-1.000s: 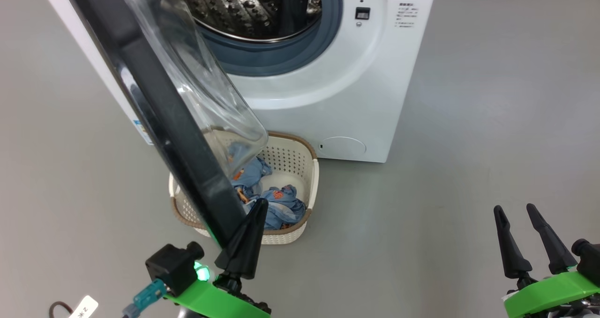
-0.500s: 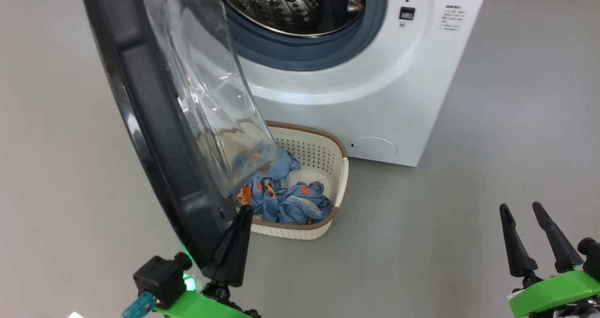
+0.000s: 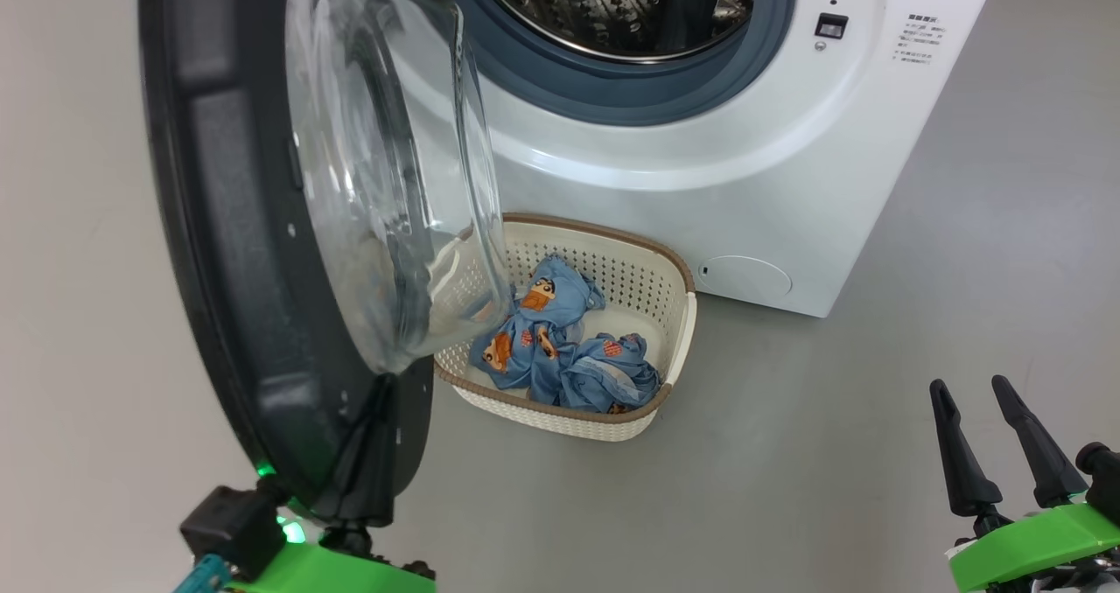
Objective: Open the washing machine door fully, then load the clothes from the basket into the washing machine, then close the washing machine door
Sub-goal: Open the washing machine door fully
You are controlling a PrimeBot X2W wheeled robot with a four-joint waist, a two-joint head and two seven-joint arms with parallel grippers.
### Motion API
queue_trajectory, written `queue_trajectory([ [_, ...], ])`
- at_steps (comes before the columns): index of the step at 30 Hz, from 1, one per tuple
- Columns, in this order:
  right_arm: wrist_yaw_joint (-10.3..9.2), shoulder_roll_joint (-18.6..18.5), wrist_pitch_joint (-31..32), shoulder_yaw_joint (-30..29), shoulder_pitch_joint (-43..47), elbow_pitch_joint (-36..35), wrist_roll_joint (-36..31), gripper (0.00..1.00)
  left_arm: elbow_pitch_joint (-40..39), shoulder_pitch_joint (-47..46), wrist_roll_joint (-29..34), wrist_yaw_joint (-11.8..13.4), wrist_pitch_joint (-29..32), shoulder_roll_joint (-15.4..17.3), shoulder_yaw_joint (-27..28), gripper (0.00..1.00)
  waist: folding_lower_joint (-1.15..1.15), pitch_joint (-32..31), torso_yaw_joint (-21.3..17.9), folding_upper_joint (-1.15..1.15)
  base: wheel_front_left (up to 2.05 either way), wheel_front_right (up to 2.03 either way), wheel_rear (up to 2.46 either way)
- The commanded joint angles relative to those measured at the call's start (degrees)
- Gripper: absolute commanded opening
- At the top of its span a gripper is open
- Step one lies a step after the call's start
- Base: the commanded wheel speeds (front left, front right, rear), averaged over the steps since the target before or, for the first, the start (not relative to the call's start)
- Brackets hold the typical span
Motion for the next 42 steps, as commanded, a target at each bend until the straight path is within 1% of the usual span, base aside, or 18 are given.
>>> queue_trajectory([
  [1, 0.09, -1.08, -0.69, 1.35, -0.27, -1.53, -0.71, 1.00, -1.68, -0.44, 0.64, 0.82, -0.37, 1.07, 3.43, 0.00, 0.00, 0.21, 0.25, 0.00, 0.00, 0.00, 0.00],
  [14, 0.09, -0.65, -0.69, 2.48, -0.53, -1.32, -0.56, 1.00, -0.99, -0.63, 2.03, 3.39, -0.37, 1.07, 11.37, 0.00, 0.00, 0.39, 0.23, 0.00, 0.00, 0.00, 0.00],
  [22, 0.09, -0.51, -0.69, 2.66, -0.55, -1.35, -0.37, 1.00, 1.04, -2.86, 2.72, 3.89, -0.37, 1.07, 18.23, 0.00, 0.00, 0.71, -0.55, 0.00, 0.00, 0.00, 0.00],
  [27, 0.09, -0.56, -0.69, 2.53, -0.47, -1.56, -0.38, 1.00, 2.74, -4.76, 3.32, 3.28, -0.37, 1.15, 22.61, 0.00, 0.00, 1.15, -0.85, 0.00, 0.00, 0.00, 0.00],
  [42, 0.09, -1.99, -0.69, 3.34, -2.19, -2.19, -0.35, 1.00, 11.13, -12.06, 6.41, 1.28, -0.37, 3.07, 35.38, 0.00, 0.00, 4.66, -1.30, 0.00, 0.00, 0.00, 0.00],
])
